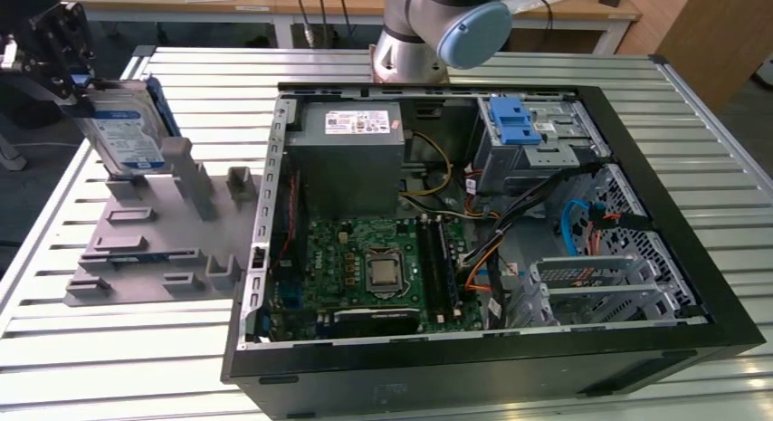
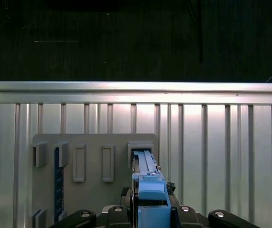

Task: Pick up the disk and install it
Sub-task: 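Pick up the disk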

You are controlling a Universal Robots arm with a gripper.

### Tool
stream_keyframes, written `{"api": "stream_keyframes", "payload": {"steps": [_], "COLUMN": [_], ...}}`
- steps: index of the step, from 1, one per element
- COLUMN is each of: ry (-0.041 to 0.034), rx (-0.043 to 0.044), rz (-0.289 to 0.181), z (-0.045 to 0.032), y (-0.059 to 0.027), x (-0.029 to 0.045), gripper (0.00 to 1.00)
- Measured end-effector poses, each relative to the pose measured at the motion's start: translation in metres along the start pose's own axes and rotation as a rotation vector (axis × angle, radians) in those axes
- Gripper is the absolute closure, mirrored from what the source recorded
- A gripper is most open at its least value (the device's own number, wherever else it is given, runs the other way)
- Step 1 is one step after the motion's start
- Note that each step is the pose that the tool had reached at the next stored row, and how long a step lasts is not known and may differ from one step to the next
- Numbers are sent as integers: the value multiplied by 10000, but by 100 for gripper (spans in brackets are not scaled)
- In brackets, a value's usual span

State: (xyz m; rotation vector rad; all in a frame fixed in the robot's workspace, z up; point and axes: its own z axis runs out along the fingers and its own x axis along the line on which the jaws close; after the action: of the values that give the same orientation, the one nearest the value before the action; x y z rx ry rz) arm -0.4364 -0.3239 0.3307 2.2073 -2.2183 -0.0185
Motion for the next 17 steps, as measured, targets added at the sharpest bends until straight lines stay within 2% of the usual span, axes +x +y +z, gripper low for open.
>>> {"api": "stream_keyframes", "payload": {"steps": [17], "ry": [0], "rx": [6], "rz": [0], "z": [-80], "y": [1], "x": [0], "gripper": [64]}}
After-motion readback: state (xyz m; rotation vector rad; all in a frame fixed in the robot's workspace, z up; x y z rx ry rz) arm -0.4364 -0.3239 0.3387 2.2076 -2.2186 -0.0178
